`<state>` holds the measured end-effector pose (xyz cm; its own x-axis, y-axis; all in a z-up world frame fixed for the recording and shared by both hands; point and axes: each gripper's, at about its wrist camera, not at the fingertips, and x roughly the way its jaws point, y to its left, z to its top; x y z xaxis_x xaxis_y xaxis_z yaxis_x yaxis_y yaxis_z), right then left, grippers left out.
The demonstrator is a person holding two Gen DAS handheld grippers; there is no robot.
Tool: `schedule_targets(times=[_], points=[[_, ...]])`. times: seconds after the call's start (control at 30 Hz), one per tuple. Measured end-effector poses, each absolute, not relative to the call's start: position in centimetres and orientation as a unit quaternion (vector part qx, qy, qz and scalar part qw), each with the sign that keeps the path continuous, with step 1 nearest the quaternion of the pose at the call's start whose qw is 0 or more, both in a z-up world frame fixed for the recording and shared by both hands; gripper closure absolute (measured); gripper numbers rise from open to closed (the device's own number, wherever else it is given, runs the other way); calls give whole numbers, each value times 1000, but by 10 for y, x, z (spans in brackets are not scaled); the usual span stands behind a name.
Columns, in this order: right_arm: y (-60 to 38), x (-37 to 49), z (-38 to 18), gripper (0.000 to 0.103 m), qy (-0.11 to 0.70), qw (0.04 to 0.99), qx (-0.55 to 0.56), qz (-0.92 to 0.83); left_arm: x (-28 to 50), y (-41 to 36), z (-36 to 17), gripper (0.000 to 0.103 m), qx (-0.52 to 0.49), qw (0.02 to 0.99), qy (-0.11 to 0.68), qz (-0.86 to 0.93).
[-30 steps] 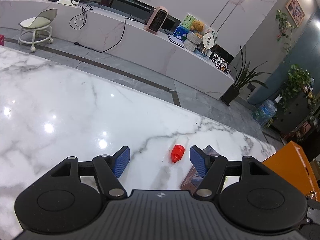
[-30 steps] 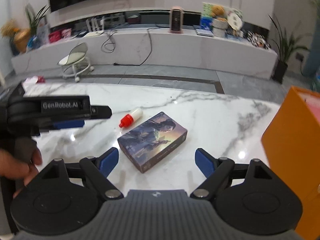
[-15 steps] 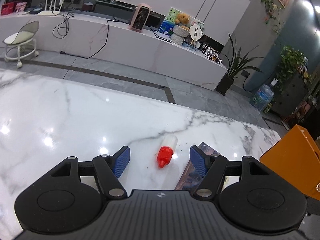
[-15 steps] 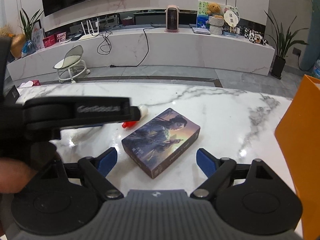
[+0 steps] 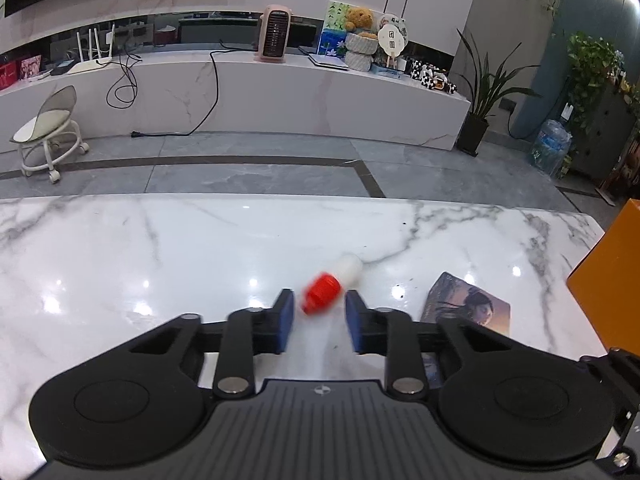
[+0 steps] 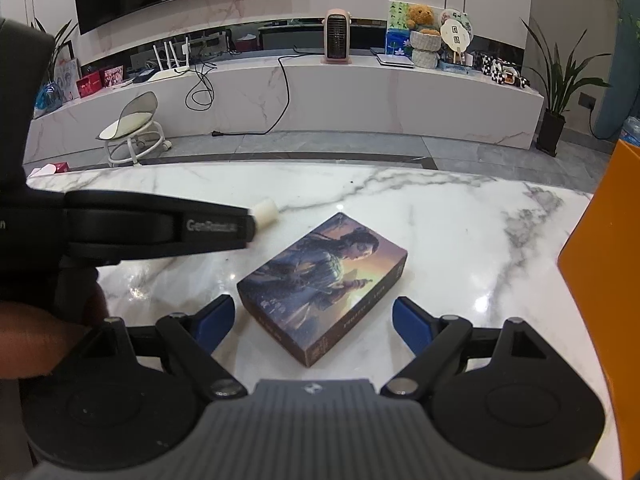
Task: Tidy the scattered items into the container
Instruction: 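Grasp the red-capped white bottle with the left tool while the right tool approaches the book, then grasp the boxed book with the right tool while the left tool holds the bottle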
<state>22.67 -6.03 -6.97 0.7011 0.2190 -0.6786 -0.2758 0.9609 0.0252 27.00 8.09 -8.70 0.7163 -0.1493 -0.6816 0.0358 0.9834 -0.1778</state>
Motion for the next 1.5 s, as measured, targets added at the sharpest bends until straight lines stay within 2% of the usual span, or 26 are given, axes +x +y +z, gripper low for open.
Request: schedule_targets(times=[0.2, 0.3, 0.4, 0.47, 0.53, 0.6, 0.63, 0.77, 0.9, 1.07, 1.3, 1.4, 1.47, 1.5], points=[[-63, 228, -68, 15, 362, 922, -34, 131, 272, 82, -86, 78, -58, 926, 369, -54], [-64, 228, -68, 15, 363, 922, -31, 132, 273, 88, -87, 72, -49, 929, 363, -49], [-63, 229, -69, 15, 365, 921, -26, 136, 275, 99, -89, 60, -80, 931, 354, -43], [-61, 229, -70, 15, 366, 920, -24, 138, 275, 101, -89, 38, -98, 934, 341, -50], [-60, 229, -72, 15, 366, 920, -24, 139, 277, 101, -90, 37, -101, 934, 339, -51], [-59, 231, -74, 15, 367, 920, -25, 138, 281, 99, -90, 50, -85, 934, 345, -48], [-59, 231, -75, 15, 367, 920, -25, 137, 282, 98, -90, 62, -77, 934, 346, -44], [-58, 236, -77, 14, 370, 920, -18, 132, 283, 102, -88, 75, -77, 933, 350, -37], [-54, 238, -81, 11, 369, 921, -14, 124, 282, 104, -88, 77, -76, 933, 349, -38], [-49, 237, -83, 8, 363, 924, -16, 117, 282, 101, -88, 84, -61, 934, 352, -31], [-47, 239, -86, 8, 354, 929, -31, 99, 281, 104, -87, 84, -68, 931, 357, -30], [-49, 240, -85, 11, 355, 929, -33, 100, 280, 105, -86, 84, -70, 930, 360, -28], [-49, 240, -84, 19, 355, 929, -37, 98, 279, 106, -86, 84, -71, 929, 361, -26], [-49, 240, -84, 19, 357, 928, -40, 98, 279, 106, -85, 84, -71, 929, 363, -25]])
